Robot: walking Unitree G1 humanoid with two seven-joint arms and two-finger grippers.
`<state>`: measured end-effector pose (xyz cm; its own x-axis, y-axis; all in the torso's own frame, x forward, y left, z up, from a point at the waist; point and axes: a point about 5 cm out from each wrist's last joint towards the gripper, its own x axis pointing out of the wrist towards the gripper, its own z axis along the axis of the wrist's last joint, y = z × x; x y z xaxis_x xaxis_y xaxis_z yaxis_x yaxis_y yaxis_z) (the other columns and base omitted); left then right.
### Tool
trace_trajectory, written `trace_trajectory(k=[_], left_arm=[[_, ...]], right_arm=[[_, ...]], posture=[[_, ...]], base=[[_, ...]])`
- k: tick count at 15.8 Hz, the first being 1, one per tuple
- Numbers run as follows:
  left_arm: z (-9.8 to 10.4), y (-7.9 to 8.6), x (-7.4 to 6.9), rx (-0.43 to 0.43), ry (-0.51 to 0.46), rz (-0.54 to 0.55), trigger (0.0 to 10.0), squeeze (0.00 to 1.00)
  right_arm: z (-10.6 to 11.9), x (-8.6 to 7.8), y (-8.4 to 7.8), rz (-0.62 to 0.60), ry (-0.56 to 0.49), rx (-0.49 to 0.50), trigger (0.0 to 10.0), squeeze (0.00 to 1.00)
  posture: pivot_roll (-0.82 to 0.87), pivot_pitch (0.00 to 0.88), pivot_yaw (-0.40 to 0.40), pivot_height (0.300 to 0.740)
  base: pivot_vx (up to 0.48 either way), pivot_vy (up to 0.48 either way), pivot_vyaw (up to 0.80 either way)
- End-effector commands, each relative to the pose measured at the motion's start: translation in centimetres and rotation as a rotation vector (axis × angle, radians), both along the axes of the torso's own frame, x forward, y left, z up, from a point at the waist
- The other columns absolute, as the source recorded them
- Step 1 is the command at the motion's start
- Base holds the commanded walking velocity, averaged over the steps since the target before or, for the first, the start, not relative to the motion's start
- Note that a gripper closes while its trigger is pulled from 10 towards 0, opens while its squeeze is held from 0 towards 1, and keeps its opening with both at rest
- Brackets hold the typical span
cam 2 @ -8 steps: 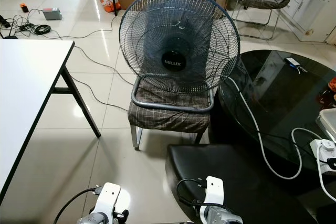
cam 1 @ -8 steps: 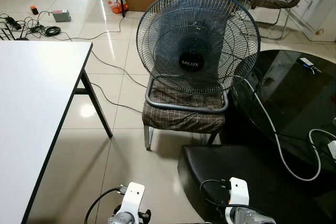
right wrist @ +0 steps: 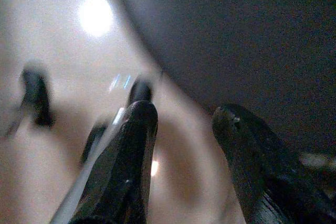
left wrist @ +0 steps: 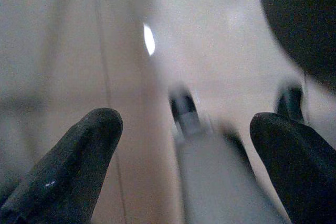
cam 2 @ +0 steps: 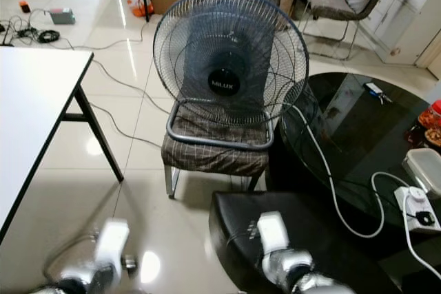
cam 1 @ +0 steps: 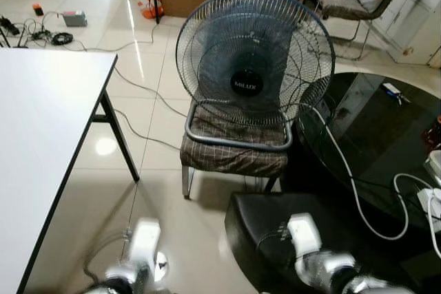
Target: Setting the table
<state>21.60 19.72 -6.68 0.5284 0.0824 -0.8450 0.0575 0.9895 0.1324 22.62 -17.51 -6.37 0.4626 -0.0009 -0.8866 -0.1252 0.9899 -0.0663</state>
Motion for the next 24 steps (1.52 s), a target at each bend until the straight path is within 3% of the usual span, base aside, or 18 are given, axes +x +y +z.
trace_trajectory(k=[1,3,4,6,7,8,9,11,13,15,17,19,22,24], left_arm=[[2.5,-0.9,3.5,-0.005,-0.220,-0.108,10.0,0.00],[6.2,-1.9,6.3,-0.030,-0.510,-0.269,10.0,0.00],[8.0,-2.1,7.0,-0.026,-0.633,-0.325,10.0,0.00],[11.4,-2.5,7.4,0.014,-0.830,-0.417,10.0,0.00],[14.6,-2.3,7.4,0.055,-0.954,-0.435,10.0,0.00],[18.2,-2.3,7.0,0.050,-1.058,-0.407,10.0,0.00],[20.8,-2.4,6.2,0.042,-1.125,-0.392,10.0,0.00],[22.8,-2.1,4.8,0.021,-1.150,-0.346,10.0,0.00],[25.0,-0.6,3.3,0.025,-1.174,-0.178,10.0,0.00],[26.8,-1.6,2.8,0.028,-1.179,-0.193,10.0,0.00],[26.4,-2.8,2.8,-0.022,-1.132,-0.230,10.0,0.00],[25.5,-3.5,2.8,-0.016,-1.089,-0.317,10.0,0.00],[26.6,-2.5,3.4,0.014,-1.106,-0.213,10.0,0.00],[26.6,-2.5,3.3,0.020,-1.092,-0.199,10.0,0.00]], right_arm=[[3.0,4.2,0.1,0.005,-0.226,0.027,10.0,0.00],[8.6,9.3,0.9,0.078,-0.560,0.103,10.0,0.00],[11.2,10.6,1.1,0.076,-0.699,0.133,10.0,0.00],[15.0,11.4,1.3,0.057,-0.879,0.182,10.0,0.00],[18.2,11.1,1.5,0.048,-1.014,0.226,10.0,0.00],[20.7,10.3,1.4,0.024,-1.121,0.192,10.0,0.00],[21.7,9.5,1.9,0.062,-1.100,0.251,10.0,0.00],[23.0,8.0,2.2,0.009,-1.120,0.382,10.0,0.00],[24.4,5.9,4.1,0.150,-1.183,0.340,10.0,0.00],[24.4,4.3,5.3,0.181,-1.186,0.402,10.0,0.00],[24.5,3.7,5.9,0.182,-1.163,0.448,10.0,0.00],[24.2,3.7,6.2,0.176,-1.129,0.452,10.0,0.00],[23.8,4.1,5.6,0.141,-1.108,0.417,10.0,0.00],[23.6,4.5,5.2,0.145,-1.082,0.391,10.0,0.00]], posture=[[0.02,0.000,-0.071,0.740],[0.01,0.000,-0.066,0.740],[0.01,0.000,-0.065,0.740],[0.00,0.000,-0.062,0.740],[-0.01,0.000,-0.057,0.740],[-0.01,0.000,-0.058,0.740],[-0.01,0.000,-0.062,0.740],[0.00,0.003,-0.076,0.740],[0.00,0.024,-0.072,0.740],[0.03,0.027,-0.049,0.740],[0.01,0.034,-0.025,0.740],[0.02,0.035,-0.027,0.740],[0.02,0.031,-0.022,0.740],[0.01,0.030,-0.022,0.740]], base=[[0.000,0.000,0.00],[0.000,0.000,0.00],[0.000,0.000,0.00],[0.000,0.000,0.00],[0.000,0.000,0.00],[0.000,0.000,0.00],[0.000,0.000,0.00],[0.000,0.000,0.00],[0.000,0.000,0.40],[0.000,0.000,0.80],[0.000,0.000,0.80],[0.000,0.000,0.80],[0.000,0.000,0.80],[0.000,0.000,0.80]])
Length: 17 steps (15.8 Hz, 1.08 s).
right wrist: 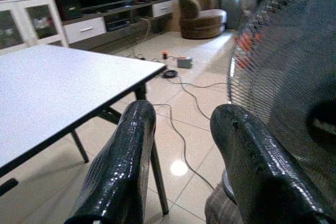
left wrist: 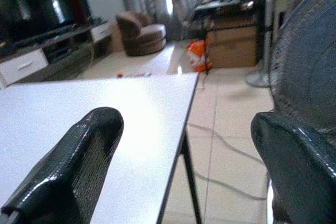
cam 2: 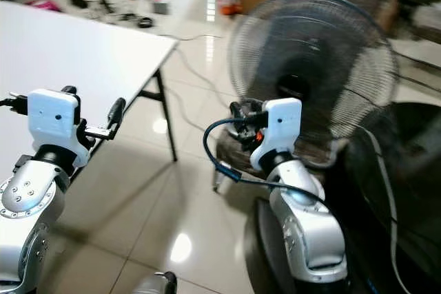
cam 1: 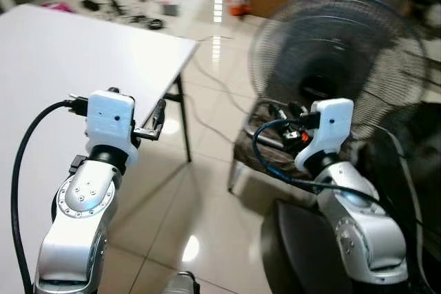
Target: Setting the table
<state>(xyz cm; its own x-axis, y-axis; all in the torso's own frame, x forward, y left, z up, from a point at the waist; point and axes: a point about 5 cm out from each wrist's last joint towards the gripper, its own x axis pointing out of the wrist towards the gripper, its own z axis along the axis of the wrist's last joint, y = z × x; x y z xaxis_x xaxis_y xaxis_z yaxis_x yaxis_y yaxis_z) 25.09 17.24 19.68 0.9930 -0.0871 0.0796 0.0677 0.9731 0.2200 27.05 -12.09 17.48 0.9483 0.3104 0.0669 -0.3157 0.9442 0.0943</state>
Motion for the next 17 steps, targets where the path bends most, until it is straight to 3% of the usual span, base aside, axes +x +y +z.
trace_trajectory(k=[1,4,8,17], left_arm=[[-0.10,-0.33,-0.47,0.009,0.008,-0.024,10.0,0.00],[-0.47,-0.53,-0.67,0.033,0.016,-0.028,10.0,0.00],[-0.20,0.01,-0.81,0.063,-0.015,0.000,10.0,0.00],[-0.50,-0.46,-0.91,0.067,-0.003,-0.033,10.0,0.00]], right_arm=[[-1.02,0.05,0.02,0.027,0.067,-0.018,10.0,0.00],[-1.38,-0.46,0.73,0.129,0.083,-0.035,10.0,0.00],[-1.38,-0.26,0.67,0.125,0.090,-0.027,10.0,0.00],[-1.40,-0.14,0.56,0.136,0.089,-0.025,10.0,0.00]], posture=[[0.01,0.030,-0.024,0.740],[0.02,0.028,-0.034,0.740],[0.02,0.025,-0.037,0.740],[0.03,0.022,-0.039,0.740]], base=[[0.000,0.000,0.80],[0.000,0.000,0.80],[0.000,0.000,0.80],[0.000,0.066,0.80]])
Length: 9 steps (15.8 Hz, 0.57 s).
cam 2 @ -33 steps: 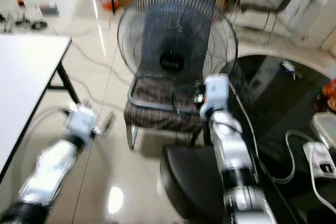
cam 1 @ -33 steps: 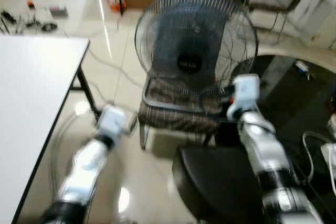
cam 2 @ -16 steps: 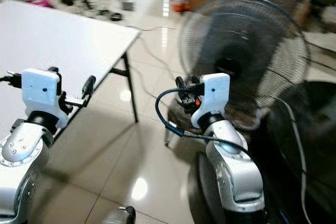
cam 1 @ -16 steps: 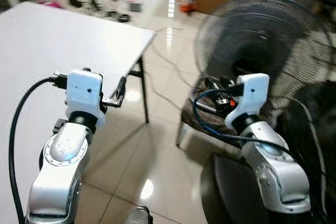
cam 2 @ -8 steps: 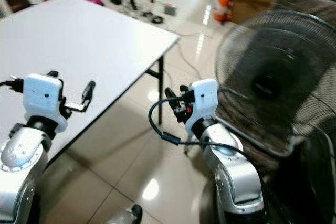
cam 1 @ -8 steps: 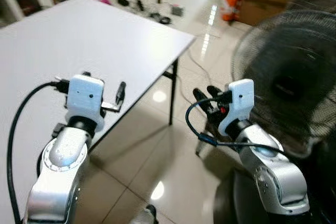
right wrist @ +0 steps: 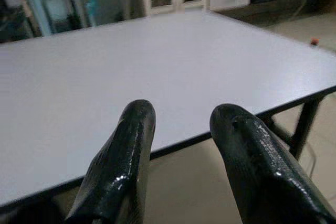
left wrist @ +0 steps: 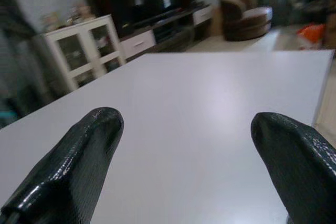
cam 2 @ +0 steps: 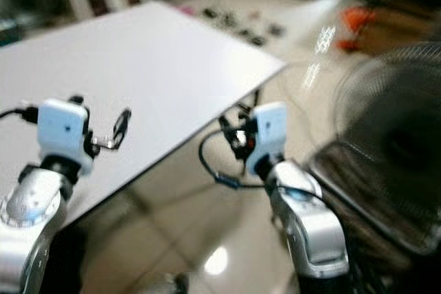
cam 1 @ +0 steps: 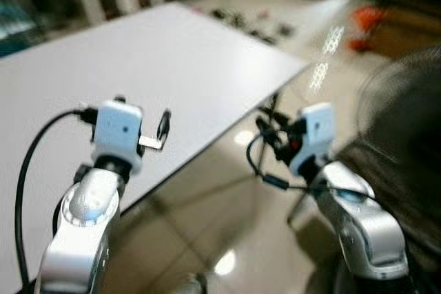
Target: Setting the table
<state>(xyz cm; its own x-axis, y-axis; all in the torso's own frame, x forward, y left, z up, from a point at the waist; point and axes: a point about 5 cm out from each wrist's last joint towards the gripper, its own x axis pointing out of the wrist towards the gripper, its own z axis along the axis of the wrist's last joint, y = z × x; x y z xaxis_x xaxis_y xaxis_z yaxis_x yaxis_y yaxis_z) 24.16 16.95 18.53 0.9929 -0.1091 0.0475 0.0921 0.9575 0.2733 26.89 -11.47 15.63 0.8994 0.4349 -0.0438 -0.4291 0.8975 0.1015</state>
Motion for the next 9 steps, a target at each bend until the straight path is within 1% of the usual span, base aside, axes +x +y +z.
trace_trajectory(k=[1,5,9], left_arm=[[0.64,-0.16,-0.01,0.013,-0.029,-0.018,10.0,0.00],[0.58,-0.01,0.09,0.021,-0.027,-0.025,10.0,0.00],[0.50,0.02,0.10,0.026,-0.025,-0.031,10.0,0.00]], right_arm=[[0.42,0.04,0.00,0.004,-0.015,0.011,10.0,0.00],[0.39,0.10,0.10,0.009,-0.013,0.013,10.0,0.00],[0.45,-0.05,0.14,0.049,-0.021,0.005,10.0,0.00]], posture=[[0.03,0.021,-0.039,0.740],[0.03,0.021,-0.037,0.740],[0.03,0.018,-0.039,0.740]], base=[[0.000,0.480,0.80],[0.000,0.480,0.80],[0.000,0.480,0.80]])
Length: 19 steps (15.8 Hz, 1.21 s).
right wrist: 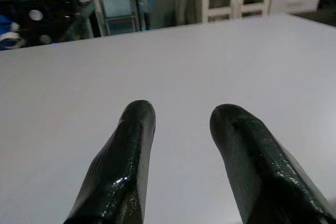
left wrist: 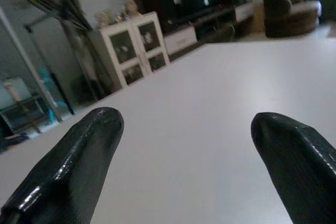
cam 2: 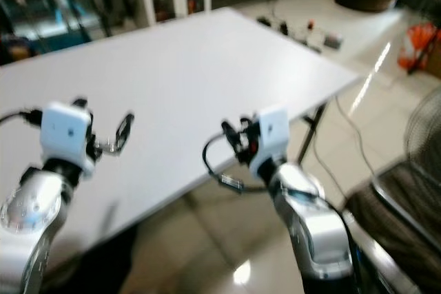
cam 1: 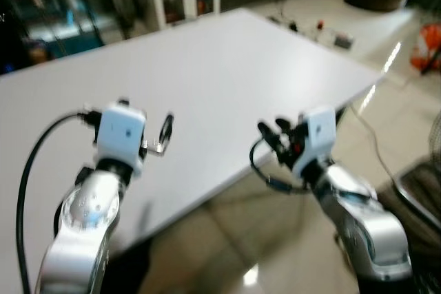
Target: Setting the table
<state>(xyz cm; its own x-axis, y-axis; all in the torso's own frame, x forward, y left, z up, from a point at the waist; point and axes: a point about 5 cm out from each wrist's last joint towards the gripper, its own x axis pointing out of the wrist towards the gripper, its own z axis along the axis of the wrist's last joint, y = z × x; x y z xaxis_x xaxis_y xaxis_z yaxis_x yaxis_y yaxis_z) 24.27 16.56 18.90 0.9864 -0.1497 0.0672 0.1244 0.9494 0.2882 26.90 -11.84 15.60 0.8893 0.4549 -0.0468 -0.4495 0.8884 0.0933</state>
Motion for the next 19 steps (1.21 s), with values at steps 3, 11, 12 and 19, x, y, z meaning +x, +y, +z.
trace_trajectory(k=[3,11,12,19], left_arm=[[-0.1,0.4,-0.1,0.019,0.000,0.006,10.0,0.00],[-0.3,0.1,-0.4,0.035,0.003,-0.006,10.0,0.00],[-0.3,0.1,-0.4,0.039,0.001,-0.008,10.0,0.00],[-0.2,-0.2,-0.4,0.049,-0.002,-0.023,10.0,0.00]], right_arm=[[0.4,-0.2,0.5,0.044,-0.022,0.007,10.0,0.00],[-0.1,-0.7,0.2,0.088,-0.024,-0.003,10.0,0.00],[-0.2,-0.7,0.1,0.089,-0.025,-0.003,10.0,0.00],[-0.6,-1.1,-0.2,0.104,-0.028,-0.006,10.0,0.00]], posture=[[0.03,0.011,-0.041,0.740],[0.04,0.000,-0.043,0.740],[0.04,0.000,-0.044,0.740],[0.04,0.000,-0.036,0.740]], base=[[0.000,0.480,0.80],[0.000,0.480,0.80],[0.000,0.480,0.80],[0.000,0.480,0.80]])
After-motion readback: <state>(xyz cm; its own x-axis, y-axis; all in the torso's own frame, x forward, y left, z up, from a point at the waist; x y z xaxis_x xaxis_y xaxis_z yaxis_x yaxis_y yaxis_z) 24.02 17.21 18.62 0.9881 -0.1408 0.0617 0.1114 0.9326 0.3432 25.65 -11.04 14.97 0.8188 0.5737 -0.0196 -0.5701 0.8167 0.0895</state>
